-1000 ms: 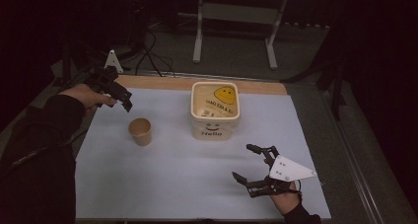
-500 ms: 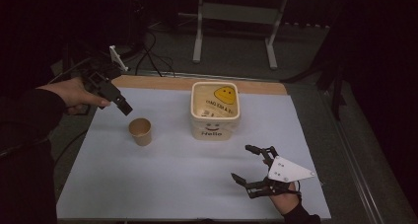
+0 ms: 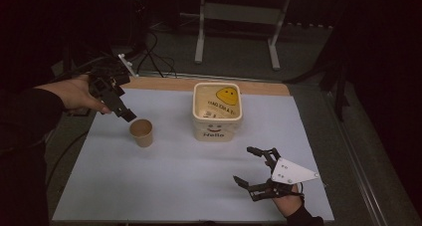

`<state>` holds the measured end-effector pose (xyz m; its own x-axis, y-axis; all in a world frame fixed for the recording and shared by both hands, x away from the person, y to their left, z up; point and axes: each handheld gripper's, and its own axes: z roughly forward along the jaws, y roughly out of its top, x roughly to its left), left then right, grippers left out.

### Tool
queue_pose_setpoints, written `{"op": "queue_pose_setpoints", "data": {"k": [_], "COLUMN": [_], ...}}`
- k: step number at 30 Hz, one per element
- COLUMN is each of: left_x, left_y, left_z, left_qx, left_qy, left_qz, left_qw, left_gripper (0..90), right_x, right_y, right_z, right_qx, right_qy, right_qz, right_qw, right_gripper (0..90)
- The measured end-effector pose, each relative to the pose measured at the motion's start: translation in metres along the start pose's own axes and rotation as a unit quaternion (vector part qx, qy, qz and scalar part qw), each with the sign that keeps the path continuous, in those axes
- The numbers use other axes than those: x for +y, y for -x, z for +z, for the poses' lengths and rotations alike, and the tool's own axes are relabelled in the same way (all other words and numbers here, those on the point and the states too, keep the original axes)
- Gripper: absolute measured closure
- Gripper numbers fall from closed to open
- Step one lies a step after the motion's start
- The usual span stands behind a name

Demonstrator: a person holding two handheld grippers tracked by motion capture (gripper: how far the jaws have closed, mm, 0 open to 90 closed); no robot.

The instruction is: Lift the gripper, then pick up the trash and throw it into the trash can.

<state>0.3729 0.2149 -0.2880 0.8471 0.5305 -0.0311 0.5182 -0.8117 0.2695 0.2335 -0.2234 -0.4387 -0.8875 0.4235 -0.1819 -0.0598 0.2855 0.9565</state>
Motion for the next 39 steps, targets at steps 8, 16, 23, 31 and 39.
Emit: {"op": "queue_pose_setpoints", "data": {"k": [8,16,23,31,39], "left_x": [0.004,0.006,0.007,0.008,0.011], "left_y": [0.015,0.022,0.022,0.016,0.008], "left_z": [0.005,0.007,0.011,0.026,0.057], "left_qx": [0.032,0.046,0.058,0.058,0.042], "left_qy": [-0.004,-0.018,-0.043,-0.062,-0.077], "left_qz": [0.084,0.132,0.15,0.146,0.155], "left_qw": [0.996,0.99,0.986,0.9857,0.9839], "left_gripper": [1.9,1.9,1.9,1.9,1.9], "right_x": [0.0,-0.001,-0.001,-0.001,-0.001], "right_y": [0.0,-0.001,-0.002,-0.003,-0.005], "right_z": [0.0,0.001,0.001,0.001,0.002], "right_qx": [0.005,0.008,0.013,0.016,0.014], "right_qy": [-0.001,-0.006,-0.009,-0.009,-0.01], "right_qz": [0.0,-0.002,-0.004,-0.001,-0.008], "right_qw": [1.0,1.0,0.9999,0.9998,0.9998], "right_gripper": [13.1,13.2,13.3,13.2,13.1]}}
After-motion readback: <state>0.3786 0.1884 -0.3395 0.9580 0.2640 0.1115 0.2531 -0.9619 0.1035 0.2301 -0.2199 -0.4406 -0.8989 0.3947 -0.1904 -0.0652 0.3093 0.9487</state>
